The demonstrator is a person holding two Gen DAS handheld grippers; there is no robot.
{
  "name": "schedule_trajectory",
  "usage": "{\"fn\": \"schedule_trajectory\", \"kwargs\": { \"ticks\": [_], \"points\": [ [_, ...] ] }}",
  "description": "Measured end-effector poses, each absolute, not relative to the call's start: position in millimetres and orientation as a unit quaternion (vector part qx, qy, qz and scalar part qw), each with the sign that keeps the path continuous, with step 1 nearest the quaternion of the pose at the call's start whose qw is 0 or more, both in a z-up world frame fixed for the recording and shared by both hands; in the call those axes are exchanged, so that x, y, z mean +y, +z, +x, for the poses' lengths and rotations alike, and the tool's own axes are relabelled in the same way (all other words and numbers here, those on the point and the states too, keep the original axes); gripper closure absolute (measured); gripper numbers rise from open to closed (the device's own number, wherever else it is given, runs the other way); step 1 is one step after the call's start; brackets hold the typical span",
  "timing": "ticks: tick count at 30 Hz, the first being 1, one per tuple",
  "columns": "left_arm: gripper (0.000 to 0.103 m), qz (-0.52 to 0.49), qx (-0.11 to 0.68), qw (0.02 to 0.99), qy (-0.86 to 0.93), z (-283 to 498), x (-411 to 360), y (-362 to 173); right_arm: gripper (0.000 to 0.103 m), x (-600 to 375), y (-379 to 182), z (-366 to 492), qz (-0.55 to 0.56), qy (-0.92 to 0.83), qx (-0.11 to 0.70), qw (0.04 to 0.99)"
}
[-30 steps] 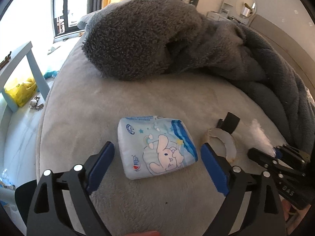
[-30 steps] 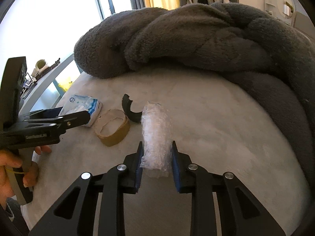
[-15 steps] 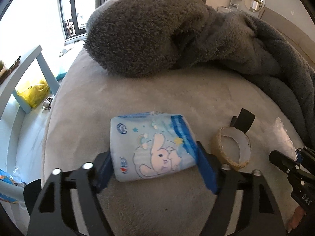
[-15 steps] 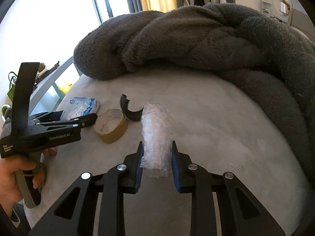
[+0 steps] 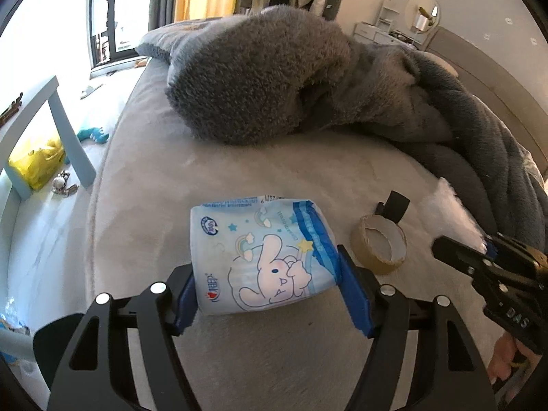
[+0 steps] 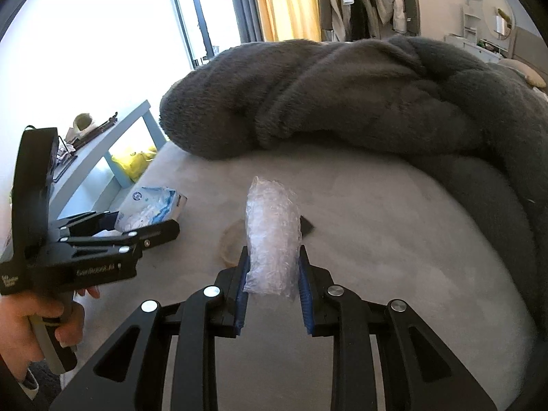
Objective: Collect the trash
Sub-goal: 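Carry the bubble wrap and blue tissue pack over the green bin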
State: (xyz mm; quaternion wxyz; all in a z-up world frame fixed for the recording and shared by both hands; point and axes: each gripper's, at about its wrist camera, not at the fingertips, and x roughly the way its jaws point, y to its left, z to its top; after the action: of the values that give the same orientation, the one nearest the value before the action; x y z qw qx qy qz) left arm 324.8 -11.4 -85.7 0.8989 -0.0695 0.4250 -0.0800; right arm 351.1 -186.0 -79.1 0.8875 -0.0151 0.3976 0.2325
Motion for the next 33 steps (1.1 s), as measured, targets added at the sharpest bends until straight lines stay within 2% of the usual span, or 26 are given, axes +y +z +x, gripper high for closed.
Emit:
{"fn": "schedule_trajectory", "kwargs": {
  "ticks": [20,33],
  "points": [
    [0.030,-0.074,0.420,0.901,-0.082,287,93,-75,0.077,-59,-65,343,-0.030,0.292,0.398,0.869],
    [0.030,-0.083,0.463,0.880,-0.060,262,161,-102,0.077,15,-59,328,-0.033,0.346,0.395,0.850]
  ]
}}
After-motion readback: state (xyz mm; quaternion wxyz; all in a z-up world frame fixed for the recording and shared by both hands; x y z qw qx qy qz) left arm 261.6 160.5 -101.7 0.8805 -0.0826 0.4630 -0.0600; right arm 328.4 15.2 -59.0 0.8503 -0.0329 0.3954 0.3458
